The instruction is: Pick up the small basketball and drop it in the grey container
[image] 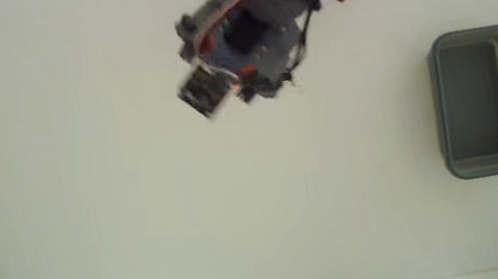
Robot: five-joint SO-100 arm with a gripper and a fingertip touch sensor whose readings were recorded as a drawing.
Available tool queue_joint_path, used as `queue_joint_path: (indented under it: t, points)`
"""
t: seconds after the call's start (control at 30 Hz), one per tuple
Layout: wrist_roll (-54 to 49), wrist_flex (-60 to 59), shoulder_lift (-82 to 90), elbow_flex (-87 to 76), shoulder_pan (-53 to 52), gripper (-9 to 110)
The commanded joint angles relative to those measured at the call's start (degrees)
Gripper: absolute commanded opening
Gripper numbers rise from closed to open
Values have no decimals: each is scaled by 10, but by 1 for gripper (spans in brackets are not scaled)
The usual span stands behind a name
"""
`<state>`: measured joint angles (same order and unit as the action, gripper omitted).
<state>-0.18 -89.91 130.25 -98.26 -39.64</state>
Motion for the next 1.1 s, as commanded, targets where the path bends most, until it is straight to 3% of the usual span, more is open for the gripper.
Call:
queue_joint_path:
  t: [0.0, 1.07]
  points:
    - [2, 7, -6, 34, 29, 82]
    - [2, 50, -216, 201, 455, 82]
